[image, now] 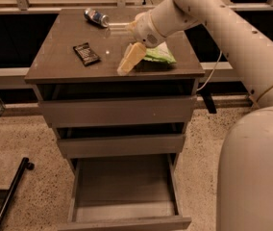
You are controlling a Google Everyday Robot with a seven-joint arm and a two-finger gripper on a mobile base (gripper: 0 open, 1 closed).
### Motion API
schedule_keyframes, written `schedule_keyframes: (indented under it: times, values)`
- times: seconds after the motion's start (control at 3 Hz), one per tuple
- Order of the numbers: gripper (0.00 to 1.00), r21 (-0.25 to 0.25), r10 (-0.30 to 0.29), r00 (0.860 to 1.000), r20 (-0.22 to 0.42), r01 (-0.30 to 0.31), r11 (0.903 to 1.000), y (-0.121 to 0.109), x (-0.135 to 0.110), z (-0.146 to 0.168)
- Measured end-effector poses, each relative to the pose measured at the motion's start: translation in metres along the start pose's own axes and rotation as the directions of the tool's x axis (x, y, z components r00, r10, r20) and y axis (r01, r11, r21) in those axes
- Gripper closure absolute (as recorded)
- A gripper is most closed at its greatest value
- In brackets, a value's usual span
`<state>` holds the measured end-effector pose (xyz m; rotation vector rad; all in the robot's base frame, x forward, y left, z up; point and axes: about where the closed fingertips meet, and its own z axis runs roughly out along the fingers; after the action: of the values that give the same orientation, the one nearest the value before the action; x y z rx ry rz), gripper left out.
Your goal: Place rxbar chocolate into bottom drawer
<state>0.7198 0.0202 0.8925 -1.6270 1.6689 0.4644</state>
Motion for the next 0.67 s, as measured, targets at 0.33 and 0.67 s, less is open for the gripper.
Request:
schedule_keyframes:
  times: [0.33, 0.67]
  values:
    - [0.0, -0.034, -0.03, 0.999, 0.019, 0.031, 0.999, -0.013, -0.0149, 0.0242]
    - [0.0, -0.034, -0.03, 0.999, 0.019, 0.031, 0.999, -0.013, -0.0149, 0.0244]
